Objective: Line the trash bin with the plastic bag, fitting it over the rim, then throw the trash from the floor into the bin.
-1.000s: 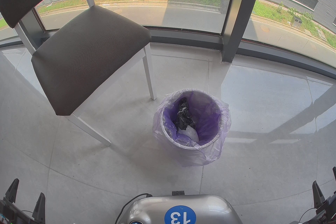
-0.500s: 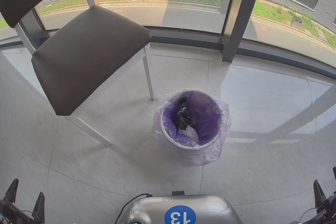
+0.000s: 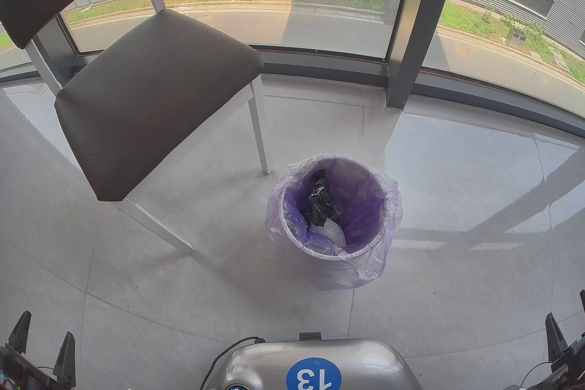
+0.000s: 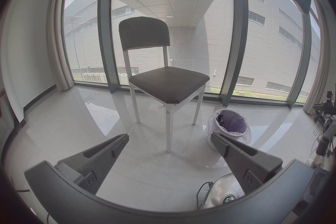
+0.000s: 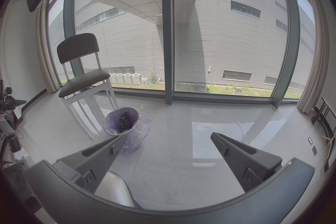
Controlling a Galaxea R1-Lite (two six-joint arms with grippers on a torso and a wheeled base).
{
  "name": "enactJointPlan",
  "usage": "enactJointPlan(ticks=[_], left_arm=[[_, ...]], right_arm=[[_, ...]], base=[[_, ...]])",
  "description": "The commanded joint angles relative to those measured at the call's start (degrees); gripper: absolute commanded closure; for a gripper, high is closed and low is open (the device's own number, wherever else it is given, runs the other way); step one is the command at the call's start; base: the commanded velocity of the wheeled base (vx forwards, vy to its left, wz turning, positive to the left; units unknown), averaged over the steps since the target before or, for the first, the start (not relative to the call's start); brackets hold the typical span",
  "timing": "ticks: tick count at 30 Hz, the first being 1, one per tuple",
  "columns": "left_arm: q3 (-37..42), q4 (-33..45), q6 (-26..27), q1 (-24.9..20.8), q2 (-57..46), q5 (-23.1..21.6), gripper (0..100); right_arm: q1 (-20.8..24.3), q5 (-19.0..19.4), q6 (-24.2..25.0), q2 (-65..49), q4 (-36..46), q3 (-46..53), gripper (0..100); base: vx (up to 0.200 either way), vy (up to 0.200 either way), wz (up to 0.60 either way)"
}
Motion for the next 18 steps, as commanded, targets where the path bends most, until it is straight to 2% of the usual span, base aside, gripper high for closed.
enactJointPlan(ticks=[1, 18], left_arm=[[1.01, 0.0, 0.58, 0.01, -0.93, -0.2, 0], [1.01, 0.0, 1.37, 0.01, -0.93, -0.46, 0]], right_arm=[[0.02, 0.0, -0.01, -0.84, -0.03, 0.99, 0], [0.02, 0.36, -0.62, -0.84, 0.05, 0.99, 0]], base=[[0.0, 0.0, 0.0], [0.0, 0.0, 0.0]])
